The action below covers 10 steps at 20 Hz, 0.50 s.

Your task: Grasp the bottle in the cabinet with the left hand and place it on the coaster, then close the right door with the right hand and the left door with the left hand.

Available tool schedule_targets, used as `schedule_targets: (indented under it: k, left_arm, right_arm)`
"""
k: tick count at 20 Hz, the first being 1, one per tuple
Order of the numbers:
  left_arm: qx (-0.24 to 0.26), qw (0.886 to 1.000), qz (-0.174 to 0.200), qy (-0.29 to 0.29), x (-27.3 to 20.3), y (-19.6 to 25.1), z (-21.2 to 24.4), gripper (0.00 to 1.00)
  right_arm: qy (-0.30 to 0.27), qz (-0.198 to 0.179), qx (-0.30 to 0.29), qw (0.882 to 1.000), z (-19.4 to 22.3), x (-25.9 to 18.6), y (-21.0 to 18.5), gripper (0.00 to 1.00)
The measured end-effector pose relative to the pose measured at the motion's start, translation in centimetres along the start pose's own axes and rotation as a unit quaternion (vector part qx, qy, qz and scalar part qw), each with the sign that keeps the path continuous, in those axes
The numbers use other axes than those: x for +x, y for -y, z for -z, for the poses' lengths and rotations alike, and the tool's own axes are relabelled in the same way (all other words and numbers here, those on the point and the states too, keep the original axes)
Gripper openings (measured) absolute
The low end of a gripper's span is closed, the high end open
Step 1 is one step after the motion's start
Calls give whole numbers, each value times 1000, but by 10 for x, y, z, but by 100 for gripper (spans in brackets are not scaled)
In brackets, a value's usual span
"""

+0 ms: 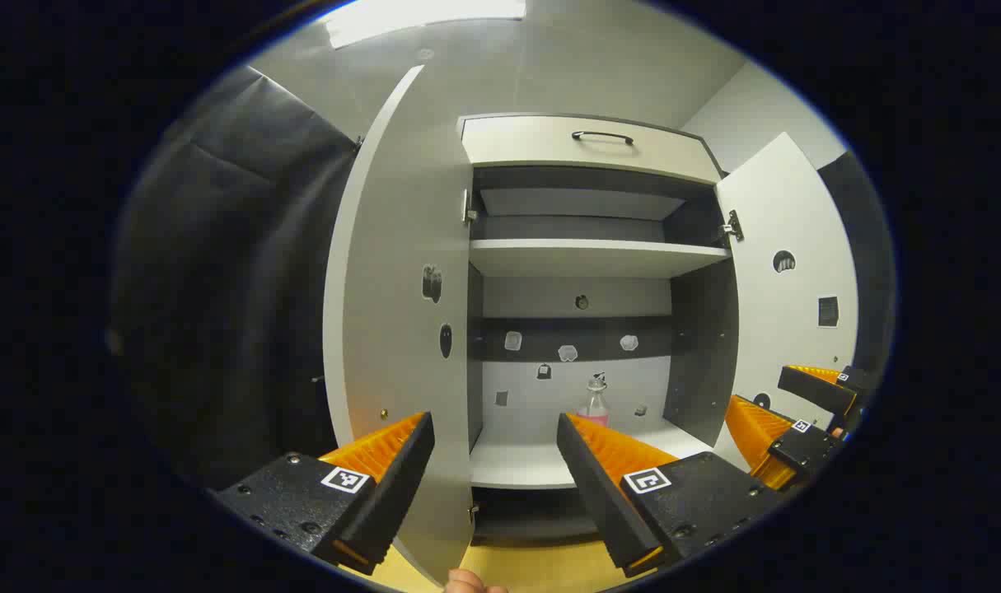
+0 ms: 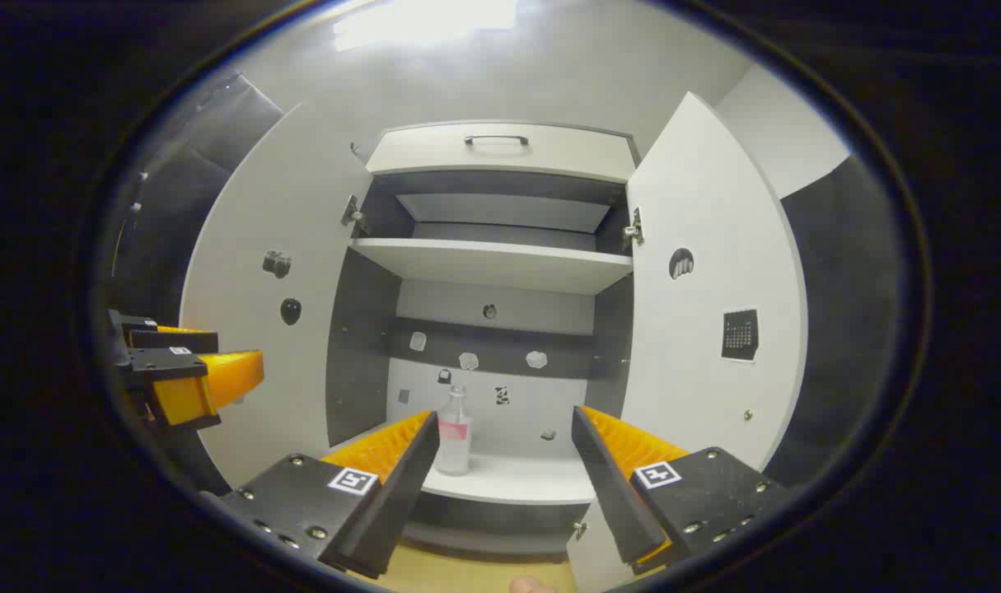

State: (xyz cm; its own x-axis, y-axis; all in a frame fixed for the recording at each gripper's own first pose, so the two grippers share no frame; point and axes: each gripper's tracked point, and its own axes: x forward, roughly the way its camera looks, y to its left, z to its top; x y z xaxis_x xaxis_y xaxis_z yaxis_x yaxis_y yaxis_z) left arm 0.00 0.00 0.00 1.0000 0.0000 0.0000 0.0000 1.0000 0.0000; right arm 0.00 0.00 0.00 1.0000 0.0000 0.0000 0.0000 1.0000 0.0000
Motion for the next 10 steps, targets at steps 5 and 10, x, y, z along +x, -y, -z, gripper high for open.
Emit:
schedule_targets:
  k: [5, 10]
  left_arm:
    - [4, 1000, -3, -5, 4, 9, 3, 96]
    - [-5, 1000, -8, -13, 1, 9, 9, 96]
  right_arm:
    - [-9, -6, -17, 1000, 9, -1, 2, 98]
    - [-7, -2, -17, 1000, 7, -6, 6, 98]
